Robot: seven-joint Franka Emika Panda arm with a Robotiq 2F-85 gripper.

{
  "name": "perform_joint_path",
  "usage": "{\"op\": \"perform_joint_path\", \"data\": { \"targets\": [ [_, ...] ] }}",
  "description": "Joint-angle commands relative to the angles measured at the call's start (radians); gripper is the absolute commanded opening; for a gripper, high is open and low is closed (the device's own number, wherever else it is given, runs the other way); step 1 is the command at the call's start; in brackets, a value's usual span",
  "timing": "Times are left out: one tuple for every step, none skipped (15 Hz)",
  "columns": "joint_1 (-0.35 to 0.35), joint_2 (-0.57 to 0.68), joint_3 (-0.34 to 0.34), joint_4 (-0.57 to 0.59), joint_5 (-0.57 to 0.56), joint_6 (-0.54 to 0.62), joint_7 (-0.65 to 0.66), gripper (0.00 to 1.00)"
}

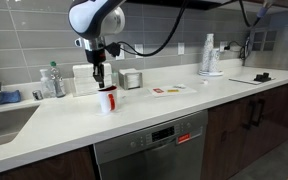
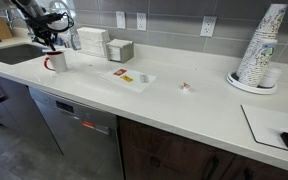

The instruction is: Put the paper inside the mug

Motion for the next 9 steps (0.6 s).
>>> {"op": "perform_joint_path", "data": {
  "targets": [
    [-0.005, -0.011, 0.0, -0.02, 0.0, -0.049, 0.011, 0.0],
    [-0.006, -0.011, 0.002, -0.022, 0.003, -0.059, 0.008, 0.0],
    [-0.007, -0.01, 0.002, -0.024, 0.002, -0.069, 0.009, 0.0],
    [-0.006, -0.009, 0.001, -0.027, 0.0, -0.078, 0.01, 0.0],
    [-0.007, -0.009, 0.002, -0.031, 0.001, -0.086, 0.009, 0.0],
    [-0.008, -0.009, 0.002, -0.034, 0.0, -0.09, 0.009, 0.0],
    [-0.007, -0.008, 0.001, -0.036, -0.002, -0.096, 0.01, 0.0],
    [-0.008, -0.007, 0.002, -0.037, -0.002, -0.098, 0.01, 0.0],
    [-0.007, -0.005, 0.0, -0.039, -0.007, -0.097, 0.013, 0.0]
  ]
}}
